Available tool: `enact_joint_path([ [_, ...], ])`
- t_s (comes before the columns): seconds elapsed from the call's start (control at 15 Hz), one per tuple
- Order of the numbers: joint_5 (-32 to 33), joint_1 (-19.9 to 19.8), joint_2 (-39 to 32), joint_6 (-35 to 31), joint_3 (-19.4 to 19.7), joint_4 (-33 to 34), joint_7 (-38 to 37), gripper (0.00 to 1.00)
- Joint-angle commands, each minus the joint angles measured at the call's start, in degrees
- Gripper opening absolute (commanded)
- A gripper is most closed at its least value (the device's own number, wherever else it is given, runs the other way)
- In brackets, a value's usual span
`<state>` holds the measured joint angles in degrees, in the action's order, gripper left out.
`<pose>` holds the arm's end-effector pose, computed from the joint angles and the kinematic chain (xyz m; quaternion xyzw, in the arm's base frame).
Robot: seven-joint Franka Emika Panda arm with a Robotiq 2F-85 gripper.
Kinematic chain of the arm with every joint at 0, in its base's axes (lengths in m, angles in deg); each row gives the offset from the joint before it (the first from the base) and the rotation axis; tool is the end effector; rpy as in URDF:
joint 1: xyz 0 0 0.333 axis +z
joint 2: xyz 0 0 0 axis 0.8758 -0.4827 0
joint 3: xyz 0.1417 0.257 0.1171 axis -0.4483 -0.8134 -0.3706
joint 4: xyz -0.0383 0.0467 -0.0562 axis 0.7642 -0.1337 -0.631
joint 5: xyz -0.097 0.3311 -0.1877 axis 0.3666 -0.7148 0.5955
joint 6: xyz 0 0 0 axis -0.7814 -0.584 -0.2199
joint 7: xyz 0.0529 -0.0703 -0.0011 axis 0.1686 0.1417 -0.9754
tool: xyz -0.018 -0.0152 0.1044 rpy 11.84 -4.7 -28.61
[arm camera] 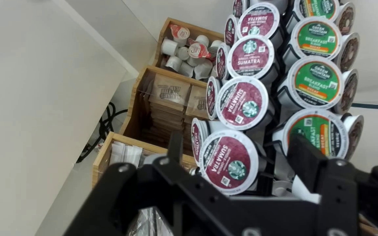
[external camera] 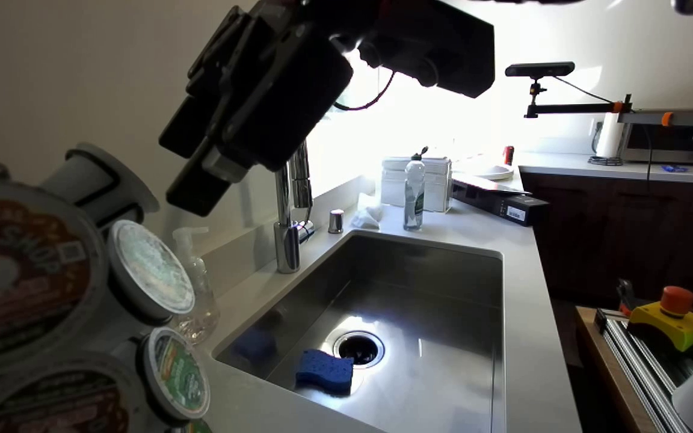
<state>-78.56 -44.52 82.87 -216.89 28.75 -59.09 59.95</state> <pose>0.4363 0.2529 0.4941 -0.8208 -0.4456 -0.3571 0.0122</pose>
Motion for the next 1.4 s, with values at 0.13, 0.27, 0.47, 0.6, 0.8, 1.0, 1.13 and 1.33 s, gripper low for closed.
enact_joint_path([
  [0.13, 0.66, 0.04, -1.34, -1.65, -0.56, 1.12, 0.62, 0.80],
  [0.27, 0.74, -0.04, -1.69, -1.74, -0.69, 1.53, 0.69, 0.76],
  [0.47, 0.65, 0.00, -2.50, -1.91, -0.75, 2.06, 0.94, 0.63],
  [0.6, 0.50, 0.11, -2.97, -2.39, -0.71, 2.18, 1.30, 0.52],
  [0.8, 0.53, 0.12, -3.54, -3.36, -0.78, 2.29, 1.71, 0.47],
  [1.0, 0.46, 0.14, -4.00, -3.75, -0.84, 2.51, 1.98, 0.36],
  [1.13, 0.49, 0.13, -4.25, -3.73, -0.88, 2.76, 2.08, 0.32],
  [1.33, 0.45, 0.13, -4.63, -3.66, -0.86, 3.10, 2.26, 0.12],
])
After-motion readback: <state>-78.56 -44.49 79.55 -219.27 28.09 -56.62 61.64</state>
